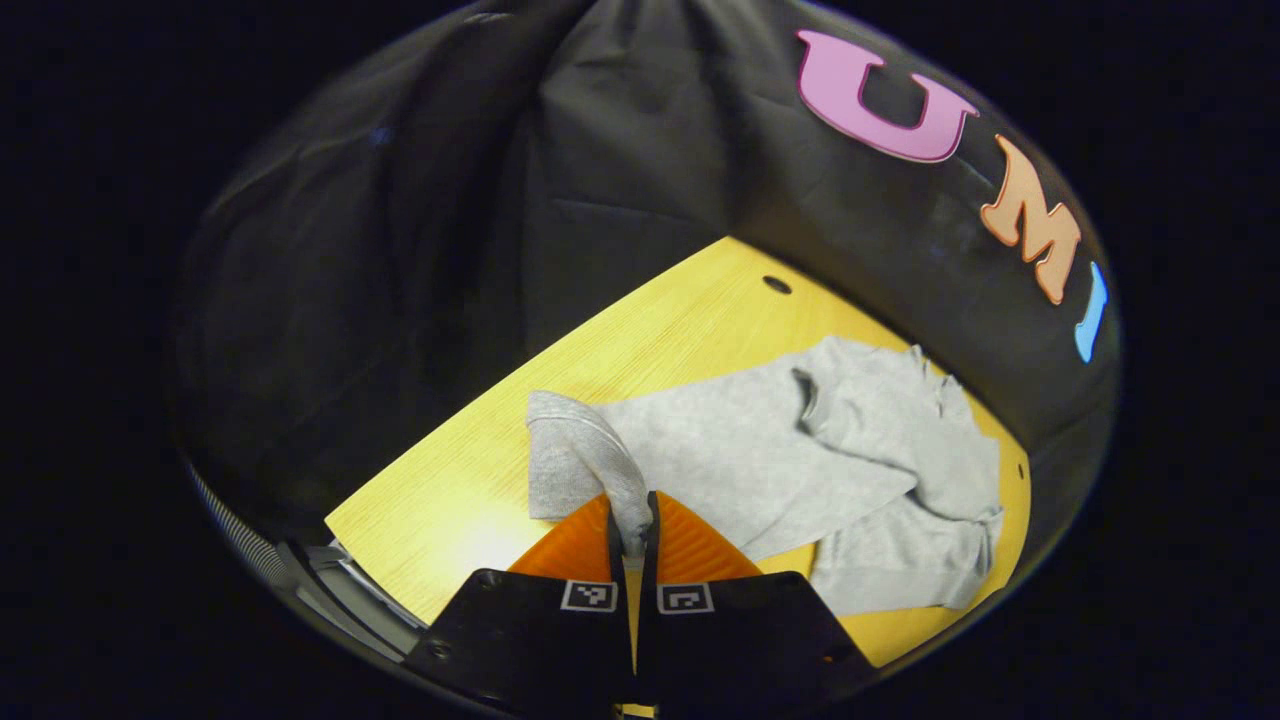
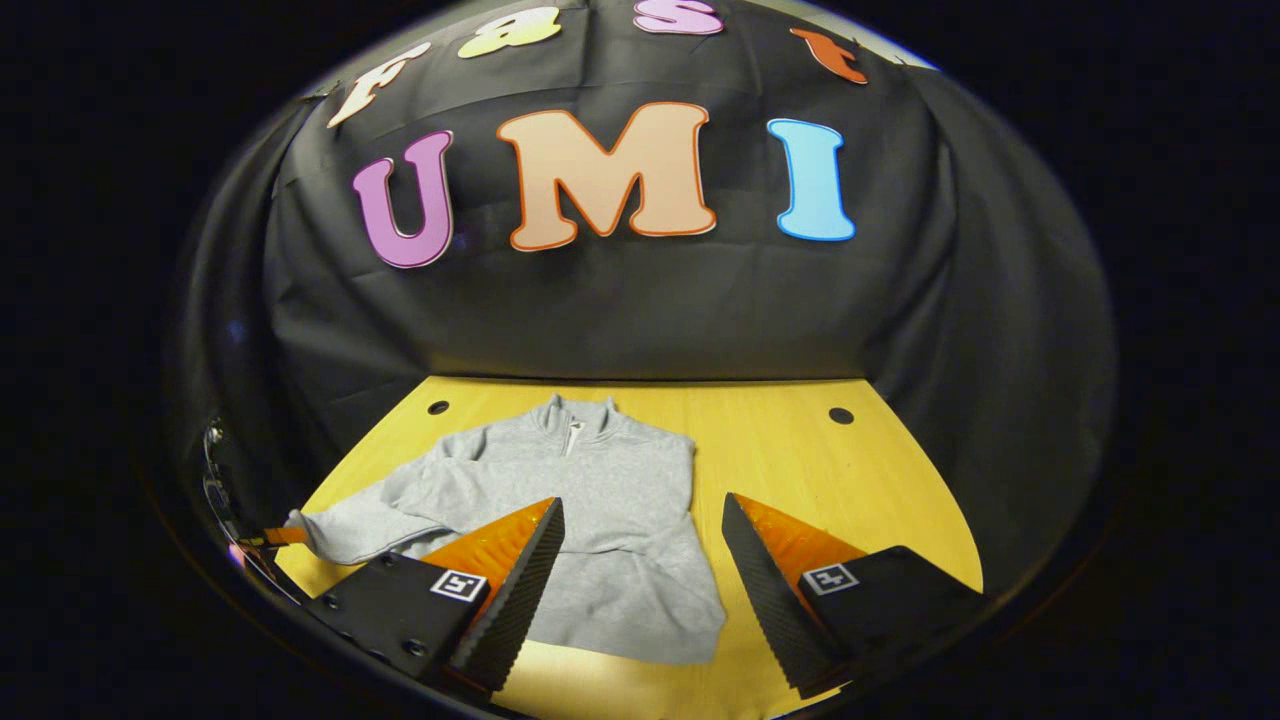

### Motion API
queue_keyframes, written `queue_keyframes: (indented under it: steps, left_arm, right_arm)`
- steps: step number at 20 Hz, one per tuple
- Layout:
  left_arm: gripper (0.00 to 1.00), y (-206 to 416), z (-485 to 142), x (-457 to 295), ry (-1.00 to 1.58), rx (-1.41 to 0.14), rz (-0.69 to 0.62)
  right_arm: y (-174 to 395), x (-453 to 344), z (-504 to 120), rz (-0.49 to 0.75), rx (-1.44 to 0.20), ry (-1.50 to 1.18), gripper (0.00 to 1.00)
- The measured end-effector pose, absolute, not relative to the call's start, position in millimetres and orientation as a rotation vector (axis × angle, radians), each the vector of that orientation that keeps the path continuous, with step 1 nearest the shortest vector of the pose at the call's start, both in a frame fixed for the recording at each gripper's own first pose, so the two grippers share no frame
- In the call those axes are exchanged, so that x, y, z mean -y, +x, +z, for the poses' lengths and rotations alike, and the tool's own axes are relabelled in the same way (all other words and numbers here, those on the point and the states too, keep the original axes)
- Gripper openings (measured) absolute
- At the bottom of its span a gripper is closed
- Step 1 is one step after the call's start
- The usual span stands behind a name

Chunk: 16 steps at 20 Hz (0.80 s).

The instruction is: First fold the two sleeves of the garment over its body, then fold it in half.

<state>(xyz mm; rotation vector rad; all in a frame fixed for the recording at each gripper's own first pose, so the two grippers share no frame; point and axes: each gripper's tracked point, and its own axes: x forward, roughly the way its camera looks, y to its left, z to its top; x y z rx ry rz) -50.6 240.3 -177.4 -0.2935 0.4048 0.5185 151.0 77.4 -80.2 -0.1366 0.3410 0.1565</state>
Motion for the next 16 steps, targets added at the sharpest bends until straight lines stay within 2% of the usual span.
queue_keyframes:
  steps: [5, 6, 7, 8, 10, 12, 13, 16]
  left_arm:
    - [0.0, 16.9, -111.0, -145.0, -0.193, -0.352, 0.314]
    - [0.0, 28.0, -101.6, -126.4, -0.174, -0.341, 0.273]
    - [0.0, 39.2, -92.1, -106.1, -0.156, -0.331, 0.227]
    - [0.0, 51.8, -83.4, -85.7, -0.14, -0.317, 0.18]
    - [0.0, 79.6, -72.6, -40.9, -0.121, -0.298, 0.081]
    - [0.0, 102.7, -66.8, 3.8, -0.097, -0.296, -0.011]
    - [0.0, 107.7, -65.7, 21.4, -0.08, -0.3, -0.048]
    - [0.0, 126.5, -58.4, 78.4, -0.054, -0.297, -0.159]
  right_arm:
    - [153.9, -45.1, -76.6, 0.115, -0.331, -0.105, 0.99]
    - [154.5, -40.5, -75.8, 0.109, -0.327, -0.102, 0.95]
    - [154.5, -35.1, -74.7, 0.103, -0.324, -0.102, 0.98]
    - [155.2, -30.0, -75.7, 0.096, -0.324, -0.104, 0.95]
    - [154.1, -18.4, -78.8, 0.082, -0.328, -0.112, 0.98]
    - [153.5, -8.7, -78.9, 0.072, -0.329, -0.11, 0.95]
    - [153.0, -3.0, -81.0, 0.065, -0.333, -0.109, 0.99]
    - [152.8, 14.5, -81.2, 0.041, -0.343, -0.104, 0.98]
